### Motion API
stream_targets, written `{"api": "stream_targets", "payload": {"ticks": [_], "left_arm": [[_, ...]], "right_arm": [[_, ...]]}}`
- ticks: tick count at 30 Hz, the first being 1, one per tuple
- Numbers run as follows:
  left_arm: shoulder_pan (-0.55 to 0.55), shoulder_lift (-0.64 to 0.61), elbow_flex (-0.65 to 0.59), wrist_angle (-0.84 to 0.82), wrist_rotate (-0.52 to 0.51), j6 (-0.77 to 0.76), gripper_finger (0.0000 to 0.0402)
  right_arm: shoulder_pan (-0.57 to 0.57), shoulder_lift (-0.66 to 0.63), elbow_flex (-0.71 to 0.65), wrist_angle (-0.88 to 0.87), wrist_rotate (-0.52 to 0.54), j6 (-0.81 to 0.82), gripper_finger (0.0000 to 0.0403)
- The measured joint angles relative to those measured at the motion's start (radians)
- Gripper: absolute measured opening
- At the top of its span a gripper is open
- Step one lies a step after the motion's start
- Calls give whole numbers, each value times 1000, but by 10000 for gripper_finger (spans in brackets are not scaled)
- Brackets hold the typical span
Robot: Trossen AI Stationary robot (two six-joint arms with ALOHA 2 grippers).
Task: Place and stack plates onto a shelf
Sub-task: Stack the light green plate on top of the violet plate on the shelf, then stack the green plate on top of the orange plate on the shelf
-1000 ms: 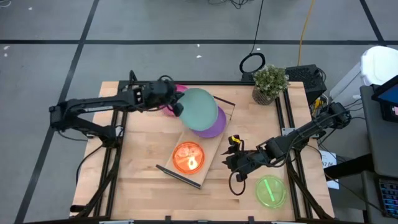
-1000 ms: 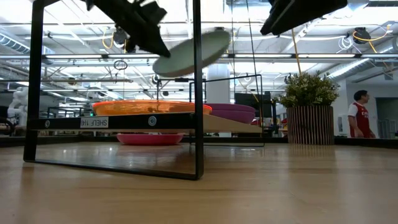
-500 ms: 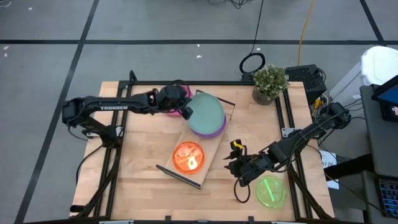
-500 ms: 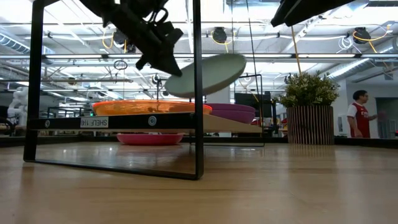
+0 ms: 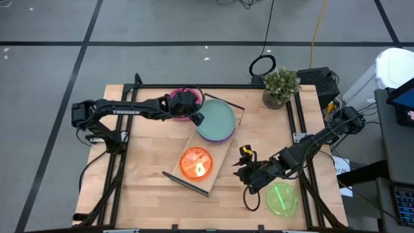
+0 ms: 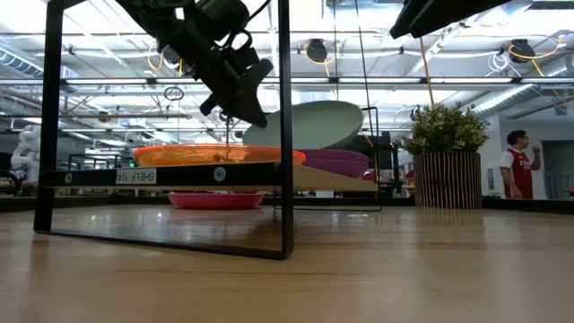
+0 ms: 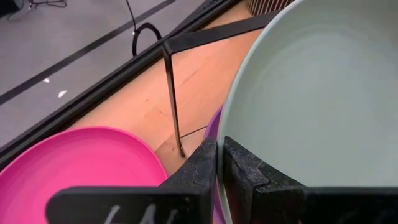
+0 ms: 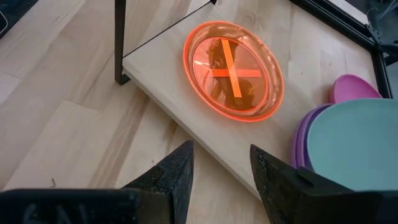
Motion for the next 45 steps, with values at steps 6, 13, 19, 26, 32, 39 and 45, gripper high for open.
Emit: {"api": "stream_targets", "payload": {"ticks": [6, 13, 19, 26, 32, 39, 45], "left_arm": [[0, 0, 0, -1, 0, -41, 89], [0, -26, 0, -30, 0, -31, 136], [-42, -121, -1, -143, 0, 29, 138], [-145, -251, -1, -342, 3, 128, 138], [-233, -311, -1, -412, -1, 131, 138], [-325, -339, -1, -460, 0, 130, 138], [-393, -342, 0, -460, -1, 102, 138]], "right_arm": [[0, 0, 0, 0, 0, 11, 141], [28, -12, 0, -26, 0, 103, 141], [91, -41, 0, -91, 0, 340, 141], [178, -41, 0, -248, -11, 622, 141], [214, -40, 0, -320, -67, 788, 141], [217, -39, 0, -428, -178, 944, 141], [218, -40, -11, -508, -245, 900, 141]]}}
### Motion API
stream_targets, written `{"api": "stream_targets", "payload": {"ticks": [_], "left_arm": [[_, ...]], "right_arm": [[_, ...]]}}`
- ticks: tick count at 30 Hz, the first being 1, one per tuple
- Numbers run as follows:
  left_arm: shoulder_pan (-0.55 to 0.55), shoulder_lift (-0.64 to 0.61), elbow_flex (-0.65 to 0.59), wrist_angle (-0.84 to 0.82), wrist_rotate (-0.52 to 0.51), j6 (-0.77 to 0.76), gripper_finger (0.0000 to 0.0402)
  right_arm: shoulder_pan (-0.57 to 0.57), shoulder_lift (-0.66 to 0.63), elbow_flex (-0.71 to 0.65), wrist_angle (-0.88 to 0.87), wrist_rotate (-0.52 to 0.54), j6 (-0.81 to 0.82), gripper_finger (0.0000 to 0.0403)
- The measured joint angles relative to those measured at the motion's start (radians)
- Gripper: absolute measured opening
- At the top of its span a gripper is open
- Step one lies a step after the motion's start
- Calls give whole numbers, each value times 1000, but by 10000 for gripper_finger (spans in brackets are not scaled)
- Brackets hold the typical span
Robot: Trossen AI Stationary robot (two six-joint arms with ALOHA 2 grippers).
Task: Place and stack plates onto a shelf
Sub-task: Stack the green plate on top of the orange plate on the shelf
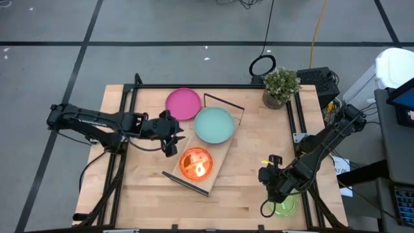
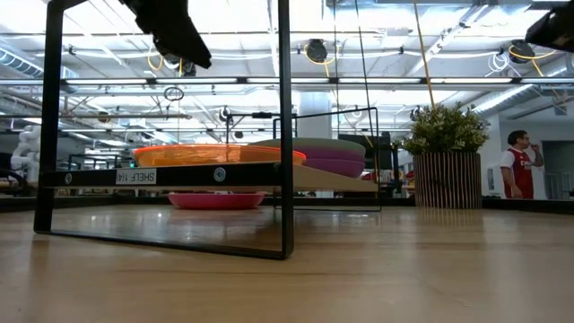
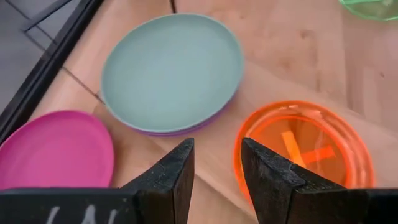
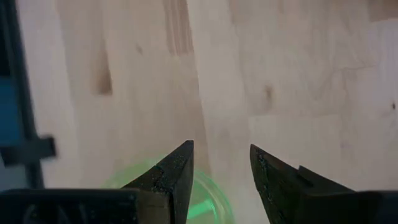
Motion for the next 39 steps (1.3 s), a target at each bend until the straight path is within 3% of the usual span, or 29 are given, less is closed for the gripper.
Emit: {"api": "stream_targets", "payload": {"ticks": [5, 19, 39], "left_arm": [[-35, 0, 0, 4, -7, -5, 138], [-57, 0, 0, 7, -60, -32, 138], [-58, 0, 0, 7, -60, -43, 138]], "right_arm": [[0, 0, -75, 22, -62, -85, 141], [0, 0, -277, 147, -233, -133, 141], [-1, -4, -439, 330, -320, -144, 135]]}}
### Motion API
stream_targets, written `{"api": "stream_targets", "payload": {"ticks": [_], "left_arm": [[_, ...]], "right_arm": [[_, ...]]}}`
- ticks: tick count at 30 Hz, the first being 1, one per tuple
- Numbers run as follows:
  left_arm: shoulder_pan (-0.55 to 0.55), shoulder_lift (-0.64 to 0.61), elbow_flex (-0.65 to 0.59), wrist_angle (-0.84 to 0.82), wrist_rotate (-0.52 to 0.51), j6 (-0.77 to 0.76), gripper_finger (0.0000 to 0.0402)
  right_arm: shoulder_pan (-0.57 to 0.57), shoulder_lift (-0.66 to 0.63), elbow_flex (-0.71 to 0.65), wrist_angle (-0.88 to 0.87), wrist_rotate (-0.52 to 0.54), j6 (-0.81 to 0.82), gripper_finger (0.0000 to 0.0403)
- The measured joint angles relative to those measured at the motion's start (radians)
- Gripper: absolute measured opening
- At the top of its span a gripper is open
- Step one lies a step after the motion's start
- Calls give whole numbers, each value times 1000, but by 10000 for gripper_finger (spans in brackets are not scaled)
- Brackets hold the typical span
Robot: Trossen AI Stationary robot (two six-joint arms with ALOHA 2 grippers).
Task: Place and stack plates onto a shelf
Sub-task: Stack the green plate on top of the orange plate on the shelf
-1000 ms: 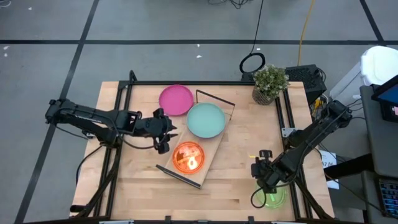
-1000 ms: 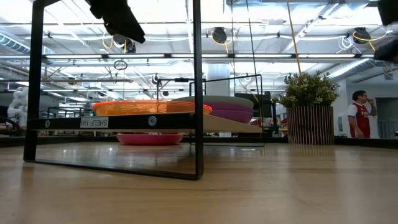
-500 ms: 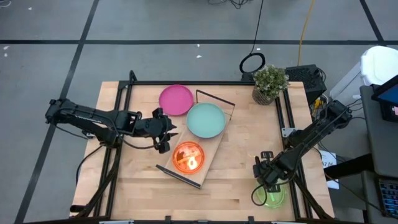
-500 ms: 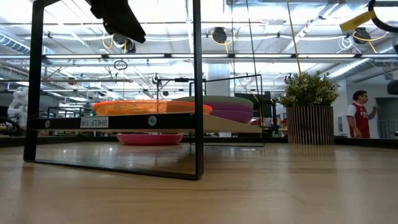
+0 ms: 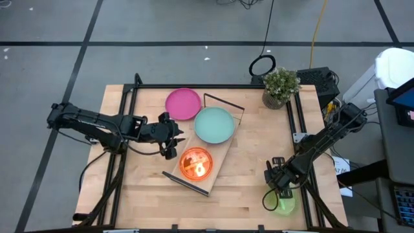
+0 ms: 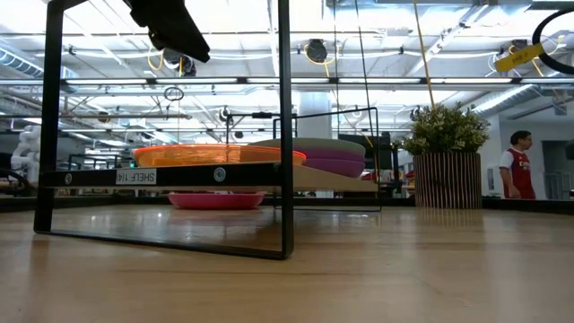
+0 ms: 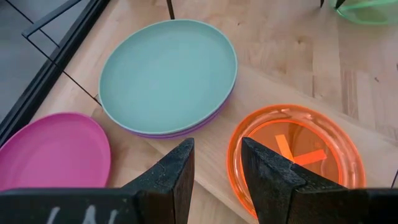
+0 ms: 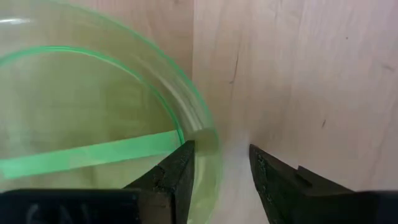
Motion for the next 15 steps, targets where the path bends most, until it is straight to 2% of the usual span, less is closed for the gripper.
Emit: {"api": "stream_targets", "payload": {"ticks": [10, 15], "left_arm": [[0, 0, 0, 0, 0, -3, 138], [0, 0, 0, 2, 0, -3, 138]], "right_arm": [[0, -9, -8, 16, -28, -4, 84], [1, -52, -12, 18, -38, -5, 46]]}}
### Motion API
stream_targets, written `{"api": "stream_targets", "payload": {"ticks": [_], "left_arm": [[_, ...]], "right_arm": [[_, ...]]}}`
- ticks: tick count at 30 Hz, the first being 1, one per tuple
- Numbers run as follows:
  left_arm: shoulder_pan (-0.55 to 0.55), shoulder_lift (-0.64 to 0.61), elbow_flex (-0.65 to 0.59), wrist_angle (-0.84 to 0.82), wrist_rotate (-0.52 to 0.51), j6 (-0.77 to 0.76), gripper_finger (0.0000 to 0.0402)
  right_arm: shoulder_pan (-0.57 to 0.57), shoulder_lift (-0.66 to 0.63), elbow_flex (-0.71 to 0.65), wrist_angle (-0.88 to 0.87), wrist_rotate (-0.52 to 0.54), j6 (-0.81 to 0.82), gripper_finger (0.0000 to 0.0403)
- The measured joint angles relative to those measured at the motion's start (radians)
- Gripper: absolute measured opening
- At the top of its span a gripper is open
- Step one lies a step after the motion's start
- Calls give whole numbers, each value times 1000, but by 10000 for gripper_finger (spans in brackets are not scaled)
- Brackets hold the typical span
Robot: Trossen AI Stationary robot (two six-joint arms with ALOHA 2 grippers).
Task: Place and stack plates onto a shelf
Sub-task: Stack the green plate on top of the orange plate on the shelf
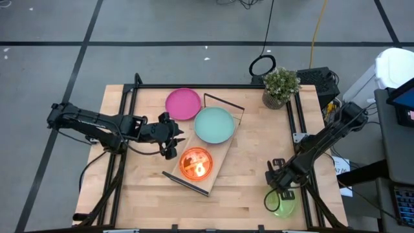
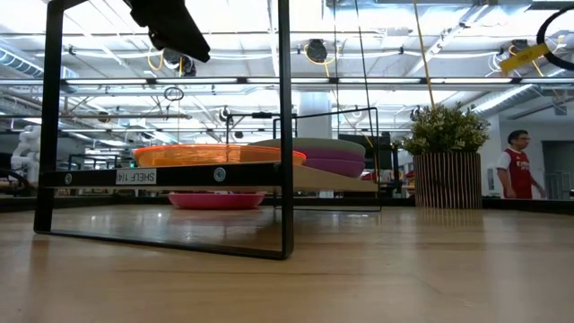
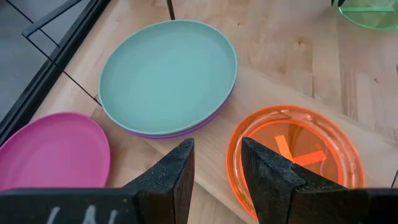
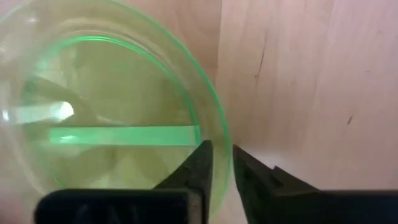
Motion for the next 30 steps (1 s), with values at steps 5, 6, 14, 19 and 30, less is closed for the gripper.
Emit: {"api": "stream_targets", "payload": {"ticks": [5, 6, 14, 19, 30], "left_arm": [[0, 0, 0, 5, 0, 0, 138], [0, 0, 0, 5, 0, 0, 138], [0, 0, 0, 6, 0, 0, 138], [0, 0, 0, 7, 0, 1, 138], [0, 0, 0, 13, 0, 5, 138]], "right_arm": [[0, -33, 0, 1, 5, 0, 4], [0, -37, 0, 1, 10, 1, 4], [0, -41, 0, 52, 21, 10, 1], [-1, -41, 1, 147, 46, 7, 0], [-30, -52, 2, 305, 64, 7, 0]]}}
